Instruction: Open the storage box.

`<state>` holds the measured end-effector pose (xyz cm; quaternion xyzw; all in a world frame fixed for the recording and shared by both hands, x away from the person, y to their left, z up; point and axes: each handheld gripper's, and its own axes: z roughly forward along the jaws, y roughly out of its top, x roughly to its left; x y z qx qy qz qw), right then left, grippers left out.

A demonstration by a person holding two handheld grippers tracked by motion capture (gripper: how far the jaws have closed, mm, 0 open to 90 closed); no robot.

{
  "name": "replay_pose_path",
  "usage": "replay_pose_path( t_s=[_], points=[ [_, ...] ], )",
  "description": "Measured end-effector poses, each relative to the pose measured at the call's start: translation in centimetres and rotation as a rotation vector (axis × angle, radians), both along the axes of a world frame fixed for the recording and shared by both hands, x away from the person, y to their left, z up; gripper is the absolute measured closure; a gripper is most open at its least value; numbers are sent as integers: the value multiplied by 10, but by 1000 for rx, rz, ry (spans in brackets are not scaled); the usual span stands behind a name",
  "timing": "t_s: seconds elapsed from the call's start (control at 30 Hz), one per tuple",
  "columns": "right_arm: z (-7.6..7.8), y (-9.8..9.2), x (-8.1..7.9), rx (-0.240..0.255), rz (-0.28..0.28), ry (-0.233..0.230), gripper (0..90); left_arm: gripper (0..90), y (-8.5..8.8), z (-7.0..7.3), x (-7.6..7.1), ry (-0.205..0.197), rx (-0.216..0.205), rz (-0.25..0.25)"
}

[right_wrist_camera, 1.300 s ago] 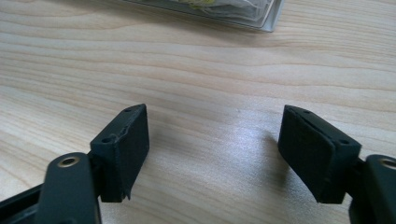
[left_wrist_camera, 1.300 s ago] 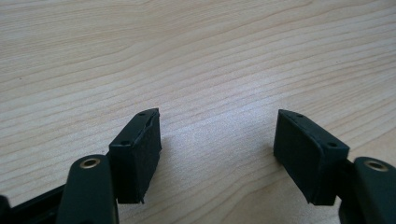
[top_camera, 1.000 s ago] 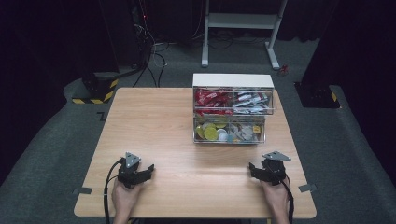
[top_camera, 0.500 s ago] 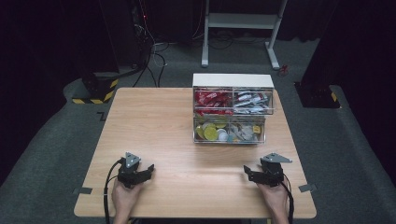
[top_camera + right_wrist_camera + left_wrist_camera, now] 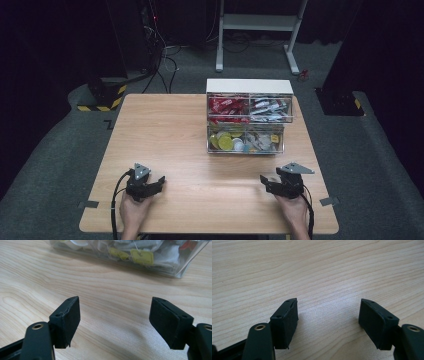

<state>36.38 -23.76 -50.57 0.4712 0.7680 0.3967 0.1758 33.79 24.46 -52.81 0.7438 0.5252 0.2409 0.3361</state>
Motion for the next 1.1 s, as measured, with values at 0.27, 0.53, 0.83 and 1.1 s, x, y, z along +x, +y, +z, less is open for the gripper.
replay_pose_path(
  t_s=[0.27,0.53,0.83,1.1],
  points=[
    [8,-2,-2,26,0,-15,331,323,0,0,0,0,0,-1],
    [19,-2,1,12,11,-33,363,324,0,0,0,0,0,-1],
    [30,2,6,14,30,-42,374,323,0,0,0,0,0,-1],
    [36,5,8,17,52,-43,346,324,0,0,0,-1,1,-1]
  ],
)
